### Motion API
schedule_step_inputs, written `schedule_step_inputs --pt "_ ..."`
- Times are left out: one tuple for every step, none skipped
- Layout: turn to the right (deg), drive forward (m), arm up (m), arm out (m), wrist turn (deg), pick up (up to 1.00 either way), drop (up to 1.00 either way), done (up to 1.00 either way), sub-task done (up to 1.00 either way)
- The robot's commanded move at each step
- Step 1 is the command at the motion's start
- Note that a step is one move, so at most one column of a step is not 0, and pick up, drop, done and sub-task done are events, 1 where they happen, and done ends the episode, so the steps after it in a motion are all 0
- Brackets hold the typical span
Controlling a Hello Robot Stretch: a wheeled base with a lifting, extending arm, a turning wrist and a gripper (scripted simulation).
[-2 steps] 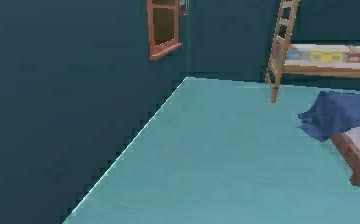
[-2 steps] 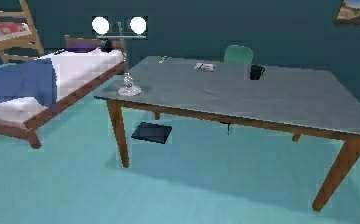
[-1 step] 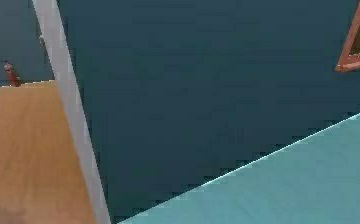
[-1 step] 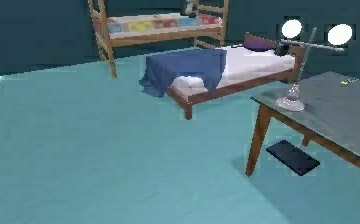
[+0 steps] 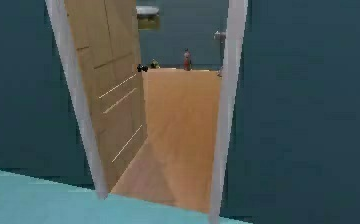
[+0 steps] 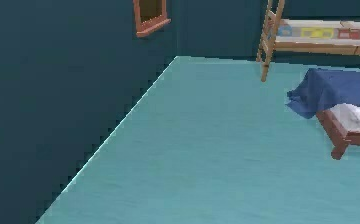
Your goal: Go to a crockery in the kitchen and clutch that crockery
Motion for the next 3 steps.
schedule_step_inputs --pt "0.0 1.0 0.0 0.0 0.0 0.0 0.0 0.0 0.0" --pt "-27.0 0.0 0.0 0.0 0.0 0.0 0.0 0.0 0.0" --pt "0.0 0.1 0.0 0.0 0.0 0.0 0.0 0.0 0.0"
